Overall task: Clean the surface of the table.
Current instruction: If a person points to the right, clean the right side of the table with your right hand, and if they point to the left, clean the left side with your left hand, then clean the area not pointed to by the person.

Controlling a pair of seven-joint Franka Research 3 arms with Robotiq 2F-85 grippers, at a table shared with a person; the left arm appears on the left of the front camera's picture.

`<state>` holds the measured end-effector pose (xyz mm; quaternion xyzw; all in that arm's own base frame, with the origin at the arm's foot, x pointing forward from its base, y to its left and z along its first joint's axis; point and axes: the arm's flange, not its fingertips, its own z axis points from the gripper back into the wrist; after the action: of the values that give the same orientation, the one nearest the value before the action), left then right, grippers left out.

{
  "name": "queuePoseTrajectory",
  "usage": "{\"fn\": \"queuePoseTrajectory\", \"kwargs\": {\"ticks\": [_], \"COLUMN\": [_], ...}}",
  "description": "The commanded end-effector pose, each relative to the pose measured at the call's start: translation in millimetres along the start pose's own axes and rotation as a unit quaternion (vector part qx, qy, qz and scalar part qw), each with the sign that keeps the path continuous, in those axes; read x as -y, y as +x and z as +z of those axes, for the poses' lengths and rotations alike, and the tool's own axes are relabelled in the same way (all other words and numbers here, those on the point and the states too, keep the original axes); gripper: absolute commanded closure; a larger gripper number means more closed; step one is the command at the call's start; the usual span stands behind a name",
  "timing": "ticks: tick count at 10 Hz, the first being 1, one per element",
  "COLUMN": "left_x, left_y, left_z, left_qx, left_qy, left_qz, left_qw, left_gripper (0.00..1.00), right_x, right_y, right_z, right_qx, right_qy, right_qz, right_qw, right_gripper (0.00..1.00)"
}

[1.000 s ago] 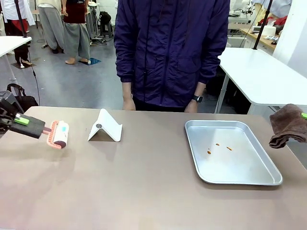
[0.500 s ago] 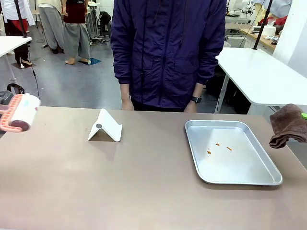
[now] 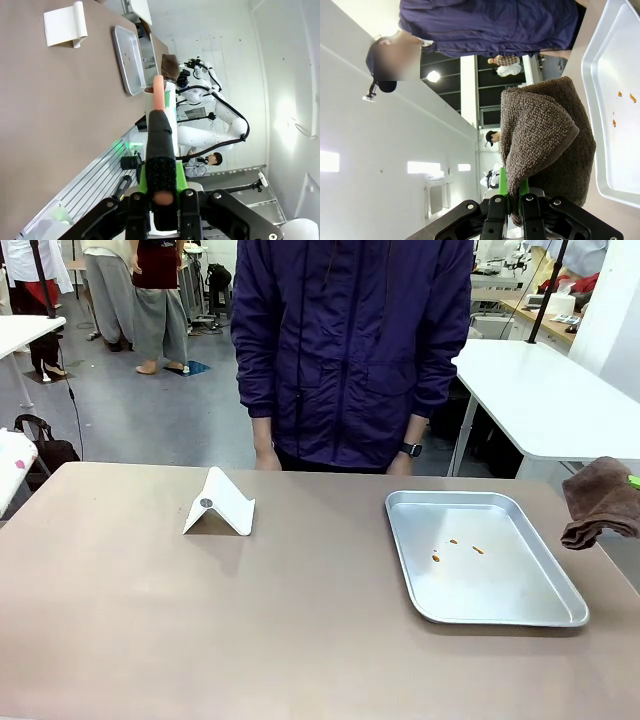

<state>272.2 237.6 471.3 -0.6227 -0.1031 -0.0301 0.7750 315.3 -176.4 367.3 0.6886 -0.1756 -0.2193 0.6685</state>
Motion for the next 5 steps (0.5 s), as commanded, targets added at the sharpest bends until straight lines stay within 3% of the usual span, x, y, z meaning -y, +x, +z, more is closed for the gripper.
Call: {"fn": "queuePoseTrajectory", "kwargs": {"ticks": [1,5], "left_x": [0.5,0.5], "left_y": [4.0,4.0], "left_z": [-5.0,-5.0], "left_qx": [0.003,0.003], "left_qy": [0.0,0.0], "left_qz": [0.0,0.0], "left_qw": [1.0,1.0], "left_gripper": [0.78,0.78], "right_x": [-5.6,-5.6], "right_y": [-0.5,-0.5], "right_z": [-1.1,-1.1], "right_qx": [0.002,0.002], "right_qy": [-0.003,-0.003], "right_qz": [-0.002,-0.002], "right_qw": [1.0,1.0], "right_gripper": [1.0,1.0]}}
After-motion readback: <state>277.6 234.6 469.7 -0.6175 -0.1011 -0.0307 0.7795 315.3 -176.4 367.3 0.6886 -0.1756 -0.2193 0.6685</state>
